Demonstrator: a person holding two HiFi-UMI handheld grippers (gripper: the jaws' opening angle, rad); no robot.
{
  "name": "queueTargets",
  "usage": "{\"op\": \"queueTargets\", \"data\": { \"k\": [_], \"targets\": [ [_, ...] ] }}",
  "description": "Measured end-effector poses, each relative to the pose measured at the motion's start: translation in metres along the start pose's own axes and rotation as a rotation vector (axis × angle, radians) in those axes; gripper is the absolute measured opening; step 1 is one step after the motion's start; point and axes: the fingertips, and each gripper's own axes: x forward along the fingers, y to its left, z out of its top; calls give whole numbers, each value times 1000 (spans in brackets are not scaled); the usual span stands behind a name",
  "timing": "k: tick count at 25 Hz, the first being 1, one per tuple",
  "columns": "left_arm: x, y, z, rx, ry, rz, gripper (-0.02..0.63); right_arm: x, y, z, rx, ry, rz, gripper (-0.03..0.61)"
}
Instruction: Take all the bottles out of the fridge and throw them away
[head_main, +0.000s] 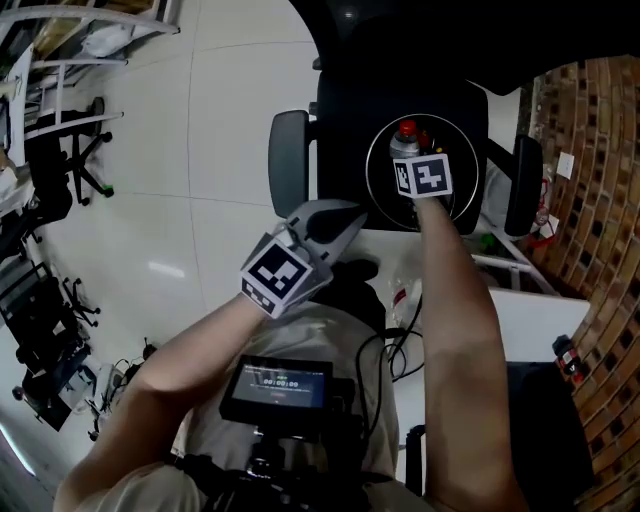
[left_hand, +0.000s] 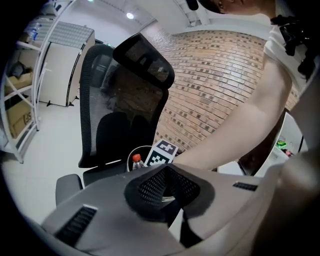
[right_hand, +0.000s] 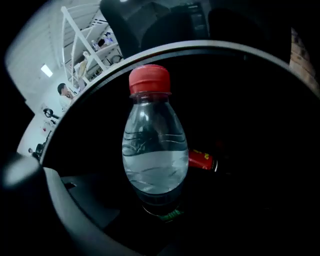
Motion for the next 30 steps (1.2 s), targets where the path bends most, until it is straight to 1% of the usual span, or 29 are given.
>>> {"op": "queueTargets", "data": {
  "k": [2,4,9,10,12,13,15,18,23,25,27,28,30],
  "targets": [
    [-5,5,-4,-27,6,23,0,18,-3,-12,66,63,15,291],
    [-10,9,-9,-53,16,47,0,33,-6,-22,156,100,25,292],
    [-17,19,-21,-83,22,80,0,56,-13,-35,357,123,37,310],
    [-16,20,-23,-88,26,82,0,57,-13,-38,373,128,33,314],
    [-15,22,-21,-92,22,81,0,56,-14,-38,364,137,14,319],
    [-15,22,-19,-92,13,77,0,53,-14,-36,359,133,6,319],
    [-15,22,-18,-86,-7,69,0,43,-13,-29,379,107,-2,319],
    [-16,23,-19,-76,-24,62,0,24,-16,-16,434,62,-20,320],
    [-15,13,-12,-57,-27,35,0,-12,-17,-6,553,-14,-14,319],
    [-13,8,-9,-48,-28,24,0,-27,-17,-2,571,-48,-13,317],
    [-12,4,-4,-39,-34,16,0,-41,-13,4,568,-85,-11,261],
    [-12,1,-1,-33,-36,12,0,-49,-11,5,558,-103,-23,188],
    [-14,-6,4,-23,-44,0,0,-68,-10,8,518,-143,-63,63]
  ]
}}
